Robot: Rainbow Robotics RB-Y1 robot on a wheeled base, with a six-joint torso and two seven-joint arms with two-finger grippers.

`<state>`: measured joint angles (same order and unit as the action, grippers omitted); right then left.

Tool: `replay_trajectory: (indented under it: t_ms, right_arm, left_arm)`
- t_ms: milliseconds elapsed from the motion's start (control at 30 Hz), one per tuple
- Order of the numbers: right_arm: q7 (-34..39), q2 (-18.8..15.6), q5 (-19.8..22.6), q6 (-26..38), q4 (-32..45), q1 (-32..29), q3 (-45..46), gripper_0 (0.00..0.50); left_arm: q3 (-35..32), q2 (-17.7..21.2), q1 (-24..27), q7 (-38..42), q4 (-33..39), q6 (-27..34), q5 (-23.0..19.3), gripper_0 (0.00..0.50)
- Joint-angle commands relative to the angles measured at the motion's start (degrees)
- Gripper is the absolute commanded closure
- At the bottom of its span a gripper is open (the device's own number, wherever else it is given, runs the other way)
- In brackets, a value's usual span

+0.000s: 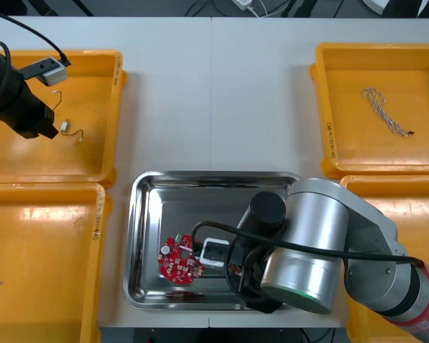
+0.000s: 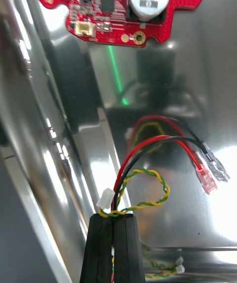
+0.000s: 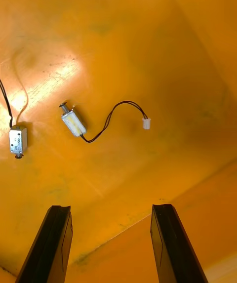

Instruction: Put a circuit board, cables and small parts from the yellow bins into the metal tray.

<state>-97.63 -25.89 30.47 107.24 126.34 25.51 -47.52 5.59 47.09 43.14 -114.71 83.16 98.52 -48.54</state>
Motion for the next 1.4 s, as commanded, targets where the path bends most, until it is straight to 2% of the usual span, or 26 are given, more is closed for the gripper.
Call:
replay_trajectory:
  t_ms: [33, 533, 600, 667, 700, 767, 867, 1233, 1400]
  right_arm:
    - [-1.78, 1.28, -1.55, -1.15, -0.92, -0.73, -2.58, 0.500]
    - [-0.90, 3.12, -4.28, -3.26, -3.21, -0.64, -2.41, 0.494]
    - [-0.99, 3.21, -4.80, -3.17, -2.77, -0.64, -2.23, 0.443]
    - [-0.99, 3.12, -4.89, -2.91, -2.15, -0.64, -1.70, 0.300]
    - [-0.99, 3.21, -4.80, -2.73, -2.06, -0.64, -1.53, 0.285]
    - [-1.16, 3.12, -4.89, -2.38, -1.36, -0.64, -1.09, 0.099]
    - [-1.16, 3.04, -4.89, -1.77, -0.75, -0.64, -0.74, 0.000]
    - [-1.43, 2.86, -4.37, 1.57, 0.66, -0.47, 1.72, 0.000]
    - [-1.43, 2.68, -4.01, 2.76, 1.45, 0.24, 4.36, 0.000]
  left_arm:
    - [-2.51, 2.75, 2.65, -5.87, -2.13, -1.93, 0.90, 0.032]
    - [-2.43, 2.66, 2.74, -12.20, -4.41, -6.59, 4.24, 0.032]
    - [-2.34, 2.57, 2.74, -12.73, -4.67, -6.94, 4.77, 0.032]
    - [-2.34, 2.66, 2.74, -13.26, -5.29, -7.64, 5.03, 0.031]
    - [-2.34, 2.66, 2.74, -13.43, -5.47, -7.91, 5.12, 0.032]
    - [-1.46, 2.66, 2.74, -14.05, -5.82, -9.31, 5.56, 0.033]
    - [-0.49, 2.57, 2.74, -14.66, -6.34, -11.16, 5.83, 0.033]
    - [0.74, 2.57, 2.74, -20.99, -11.88, -18.81, 5.12, 0.033]
    - [2.58, 2.40, 2.74, -20.90, -13.11, -21.44, 4.95, 0.032]
